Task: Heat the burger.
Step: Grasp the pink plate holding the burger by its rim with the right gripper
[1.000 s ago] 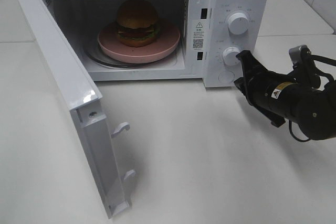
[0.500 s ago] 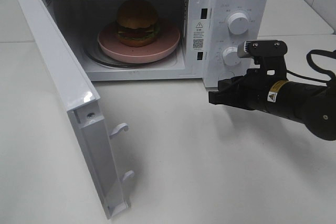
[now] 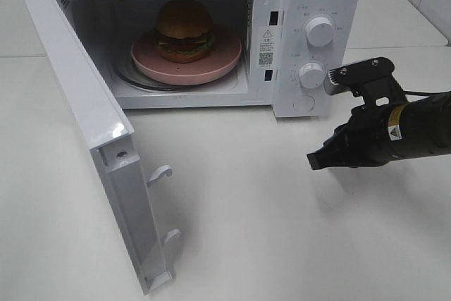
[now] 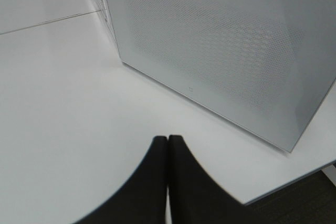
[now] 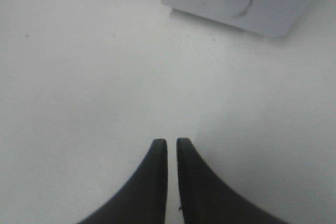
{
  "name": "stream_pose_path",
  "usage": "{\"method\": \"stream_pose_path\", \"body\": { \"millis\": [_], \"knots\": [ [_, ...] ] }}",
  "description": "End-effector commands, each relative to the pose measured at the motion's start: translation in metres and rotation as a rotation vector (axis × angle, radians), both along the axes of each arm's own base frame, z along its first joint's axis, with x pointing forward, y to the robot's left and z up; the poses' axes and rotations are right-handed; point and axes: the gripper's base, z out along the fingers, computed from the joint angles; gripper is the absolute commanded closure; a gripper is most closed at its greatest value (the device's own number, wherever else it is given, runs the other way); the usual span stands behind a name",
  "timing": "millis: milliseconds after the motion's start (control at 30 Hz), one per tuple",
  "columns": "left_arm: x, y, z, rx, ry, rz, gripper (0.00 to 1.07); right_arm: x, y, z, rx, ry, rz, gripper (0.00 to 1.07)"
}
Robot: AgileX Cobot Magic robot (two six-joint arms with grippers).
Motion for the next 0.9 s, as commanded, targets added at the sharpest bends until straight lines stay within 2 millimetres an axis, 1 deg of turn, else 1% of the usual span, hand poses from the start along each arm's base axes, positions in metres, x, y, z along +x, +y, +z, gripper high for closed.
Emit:
{"method": "stream_pose_path", "body": {
  "millis": [33,67,133,167,233,333,367,433,500,600,633,700,733,767,800,833,867,900],
  "knots": [
    [-0.002,0.001,0.0,-0.017,-0.019,0.003,1.07,-0.004,-0.008,0.006,-0.062,0.059,-0.052,0.96],
    [-0.002,0.001,0.0,-0.017,-0.019,0.003,1.07,-0.004,-0.008,0.006,-0.062,0.059,-0.052,0.96],
    [-0.002,0.001,0.0,-0.017,-0.019,0.003,1.07,-0.001,-0.012,0.013,-0.089,0.126,-0.138,0.96],
    [-0.002,0.001,0.0,-0.017,-0.019,0.003,1.07,-0.001,-0.012,0.013,-0.089,0.126,-0.138,0.96],
    [-0.002,0.001,0.0,-0.017,-0.019,0.003,1.07,0.001,-0.016,0.022,-0.157,0.262,-0.203,0.96],
    [-0.002,0.001,0.0,-0.017,-0.019,0.003,1.07,0.001,-0.015,0.025,-0.166,0.298,-0.201,0.96],
    [-0.002,0.001,0.0,-0.017,-0.019,0.003,1.07,0.002,-0.012,0.032,-0.179,0.365,-0.162,0.96],
    [-0.002,0.001,0.0,-0.017,-0.019,0.003,1.07,0.002,-0.009,0.034,-0.161,0.394,-0.149,0.96],
    [-0.002,0.001,0.0,-0.017,-0.019,0.003,1.07,0.004,0.007,0.048,-0.058,0.465,-0.039,0.95],
    [-0.002,0.001,0.0,-0.017,-0.019,0.003,1.07,0.005,0.011,0.052,-0.023,0.469,-0.008,0.95],
    [-0.002,0.001,0.0,-0.017,-0.019,0.003,1.07,0.007,0.019,0.058,0.031,0.456,0.058,0.93],
    [-0.002,0.001,0.0,-0.017,-0.019,0.003,1.07,0.008,0.022,0.06,0.063,0.447,0.076,0.92],
    [-0.002,0.001,0.0,-0.017,-0.019,0.003,1.07,0.01,0.027,0.065,0.103,0.423,0.12,0.88],
    [-0.002,0.001,0.0,-0.017,-0.019,0.003,1.07,0.012,0.031,0.069,0.135,0.397,0.157,0.82],
    [-0.002,0.001,0.0,-0.017,-0.019,0.003,1.07,0.012,0.031,0.069,0.135,0.397,0.157,0.82],
    [-0.002,0.001,0.0,-0.017,-0.019,0.003,1.07,0.013,0.033,0.07,0.143,0.386,0.171,0.78],
    [-0.002,0.001,0.0,-0.017,-0.019,0.003,1.07,0.015,0.037,0.076,0.152,0.351,0.211,0.69],
    [-0.002,0.001,0.0,-0.017,-0.019,0.003,1.07,0.015,0.037,0.076,0.152,0.351,0.211,0.69]
  ]
}}
